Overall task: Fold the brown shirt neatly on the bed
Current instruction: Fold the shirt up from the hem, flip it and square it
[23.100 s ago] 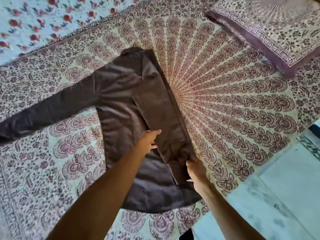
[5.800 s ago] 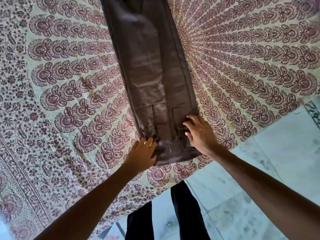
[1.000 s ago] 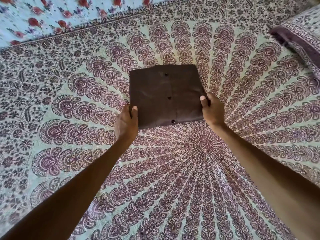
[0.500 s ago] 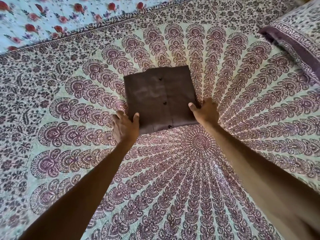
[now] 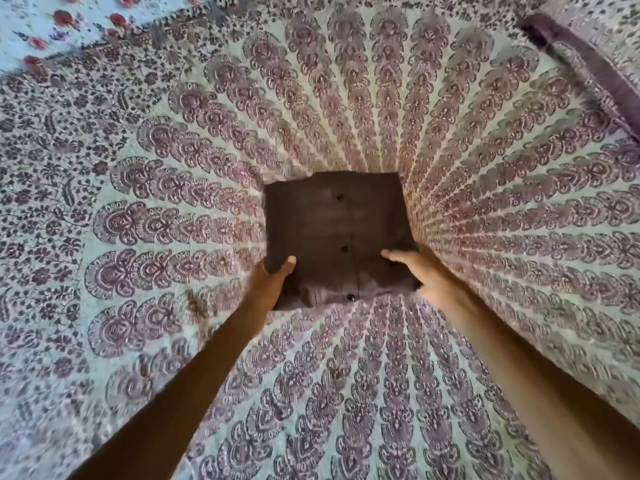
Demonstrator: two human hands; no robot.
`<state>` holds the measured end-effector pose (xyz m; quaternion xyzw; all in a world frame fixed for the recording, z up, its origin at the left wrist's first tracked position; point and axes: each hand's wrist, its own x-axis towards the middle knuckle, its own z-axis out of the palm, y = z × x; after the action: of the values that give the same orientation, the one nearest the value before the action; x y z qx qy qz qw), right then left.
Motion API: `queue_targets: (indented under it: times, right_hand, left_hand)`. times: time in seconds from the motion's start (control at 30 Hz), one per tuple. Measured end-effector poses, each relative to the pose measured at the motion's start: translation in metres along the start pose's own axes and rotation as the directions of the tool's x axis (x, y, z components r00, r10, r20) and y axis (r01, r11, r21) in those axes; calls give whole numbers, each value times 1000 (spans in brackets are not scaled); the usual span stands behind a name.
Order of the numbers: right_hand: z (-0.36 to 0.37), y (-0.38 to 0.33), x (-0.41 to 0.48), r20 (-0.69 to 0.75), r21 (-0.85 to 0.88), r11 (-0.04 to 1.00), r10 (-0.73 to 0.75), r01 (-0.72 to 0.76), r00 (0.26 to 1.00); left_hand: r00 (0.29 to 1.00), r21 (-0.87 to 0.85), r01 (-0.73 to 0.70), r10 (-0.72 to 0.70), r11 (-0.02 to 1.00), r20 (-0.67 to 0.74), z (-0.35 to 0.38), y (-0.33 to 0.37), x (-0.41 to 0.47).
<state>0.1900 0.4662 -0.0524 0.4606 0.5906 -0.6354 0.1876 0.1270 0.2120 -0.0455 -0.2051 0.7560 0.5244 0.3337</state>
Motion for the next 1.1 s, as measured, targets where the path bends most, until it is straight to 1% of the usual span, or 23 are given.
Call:
queue_targets:
  times: [0.1, 0.17, 0.27, 0.33, 0.47, 0.53, 0.6, 0.63, 0.7, 0.73, 0.77, 0.8, 0.83, 0.87, 0.9, 0.93, 1.0, 1.03, 1.1]
  right_hand:
    - [-14, 68, -43, 19, -60, 995, 82, -80, 996]
    - [-20, 105, -69, 3, -137, 986, 98, -96, 995]
    - [-26, 141, -100, -30, -216, 973, 76, -81, 997]
    - [-28, 155, -110, -73, -287, 957, 23, -43, 997]
    - [-24, 148, -115, -84, -318, 948, -25, -3, 996]
    - [-19, 135, -116, -57, -281, 959, -53, 35, 997]
    - [-12, 113, -130, -22, -266, 956, -137, 126, 990]
    - [-9, 101, -141, -9, -287, 939, -203, 192, 979]
    - [-1, 74, -173, 26, -352, 862, -380, 364, 925]
    - [6, 61, -192, 52, -404, 797, -469, 448, 881]
    - [14, 51, -211, 87, -468, 710, -556, 527, 827]
    - [24, 44, -228, 127, -545, 597, -635, 589, 762]
    - [38, 38, -247, 165, -622, 477, -696, 621, 699]
    - [56, 37, -263, 191, -690, 374, -732, 619, 654]
    - [76, 40, -272, 210, -747, 298, -743, 594, 636]
    - [96, 47, -275, 228, -793, 242, -733, 559, 641]
    - [140, 71, -266, 255, -866, 171, -659, 471, 708]
    - [162, 88, -255, 265, -889, 140, -619, 436, 740]
    - [202, 124, -234, 300, -908, 98, -527, 408, 795]
  left_hand:
    - [996, 34, 89, -89, 995, 2, 2, -68, -56]
    - [993, 73, 116, -116, 991, -4, 1, -108, -88]
    - [989, 144, 147, -148, 979, -6, 1, -151, -121]
    - [988, 149, 156, -157, 976, -5, 0, -165, -129]
    - [994, 114, 97, -90, 989, -67, -6, -157, -120]
    - [994, 108, 77, -68, 991, -80, -8, -147, -113]
    - [992, 170, 100, -85, 980, -91, -9, -140, -107]
    - [992, 132, 116, -109, 984, -57, -6, -136, -105]
    - [989, 0, 136, -136, 991, 54, 0, -131, -106]
    - [985, -62, 137, -129, 989, 116, 1, -126, -110]
    - [978, -100, 132, -113, 986, 176, 1, -123, -115]
    - [969, -134, 129, -96, 983, 227, 1, -121, -117]
    - [960, -185, 123, -70, 975, 270, -4, -120, -120]
    - [952, -272, 146, -60, 951, 299, -11, -120, -121]
    - [947, -374, 194, -73, 907, 313, -21, -120, -122]
    - [940, -480, 240, -78, 844, 332, -32, -121, -123]
    - [936, -602, 268, -55, 752, 348, -57, -125, -121]
    - [940, -616, 250, -35, 747, 339, -71, -131, -118]
    - [959, -629, 216, -41, 747, 280, -97, -150, -110]
